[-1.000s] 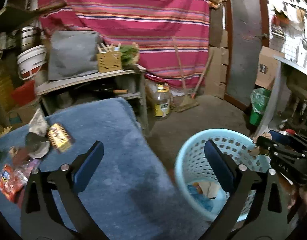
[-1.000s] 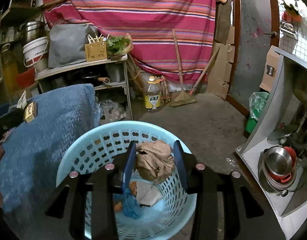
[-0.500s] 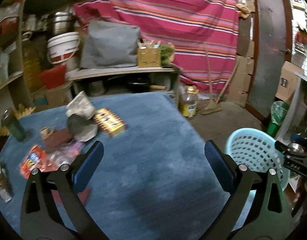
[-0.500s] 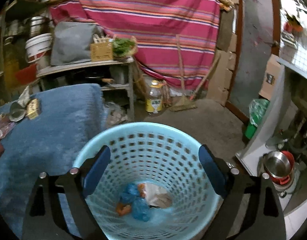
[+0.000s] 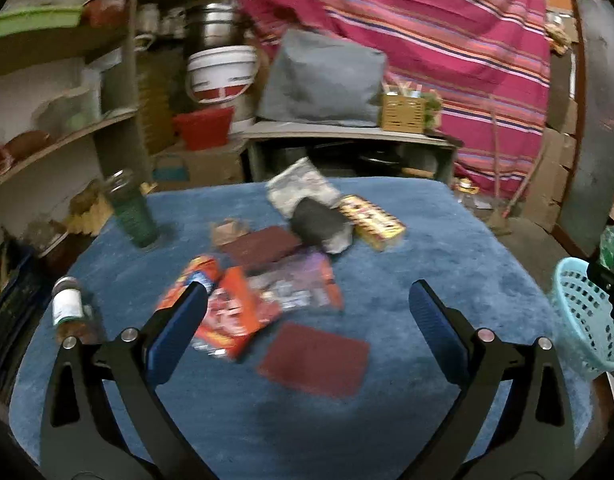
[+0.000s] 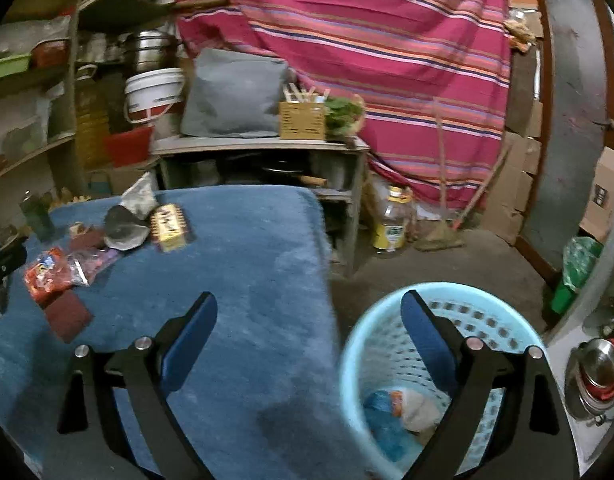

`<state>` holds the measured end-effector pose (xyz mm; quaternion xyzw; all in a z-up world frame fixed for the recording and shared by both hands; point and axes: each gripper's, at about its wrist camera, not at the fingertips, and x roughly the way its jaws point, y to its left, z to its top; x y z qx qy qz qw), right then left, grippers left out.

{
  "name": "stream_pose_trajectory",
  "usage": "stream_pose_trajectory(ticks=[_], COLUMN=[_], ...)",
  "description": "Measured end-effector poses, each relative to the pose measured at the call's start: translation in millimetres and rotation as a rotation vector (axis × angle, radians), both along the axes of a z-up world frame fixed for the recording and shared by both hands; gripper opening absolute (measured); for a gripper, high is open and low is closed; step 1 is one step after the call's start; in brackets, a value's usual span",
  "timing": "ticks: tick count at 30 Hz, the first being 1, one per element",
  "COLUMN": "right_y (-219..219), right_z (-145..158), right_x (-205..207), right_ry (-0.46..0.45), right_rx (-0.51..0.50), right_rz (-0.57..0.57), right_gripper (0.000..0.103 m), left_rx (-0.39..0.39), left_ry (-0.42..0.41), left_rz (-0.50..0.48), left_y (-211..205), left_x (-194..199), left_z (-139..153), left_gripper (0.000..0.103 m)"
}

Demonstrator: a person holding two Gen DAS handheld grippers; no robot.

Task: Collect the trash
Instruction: 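Move both tools back over the table toward the snack wrappers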

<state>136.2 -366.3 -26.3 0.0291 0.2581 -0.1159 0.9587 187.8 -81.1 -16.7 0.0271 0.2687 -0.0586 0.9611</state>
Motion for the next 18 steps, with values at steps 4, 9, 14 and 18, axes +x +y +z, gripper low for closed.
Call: stream_pose_trajectory(ticks=[4, 9, 14, 18], right_y=[23, 52, 74, 91], right_z=[-6, -12, -14, -16], right_x=[12, 29, 42, 53], right_ry=[0.014, 0.031, 0.037, 0.039], right_rx=[0.015, 0.020, 0.026, 0.016], right_rz=[0.027, 0.053, 0.082, 0.103], right_gripper=[0.091, 0.091, 0.091, 0.091], left_rx=[-0.002, -0.008, 0.002, -0.007], left_ry=[0.009, 0.025, 0.027, 0.047], left_rz=[0.047, 0.090, 0.130, 0.148], left_y=[32, 64, 87, 104], left_x=[5, 13, 19, 27], left_z=[-4, -10, -17, -27], left_gripper=[0.097, 0.097, 0.097, 0.097])
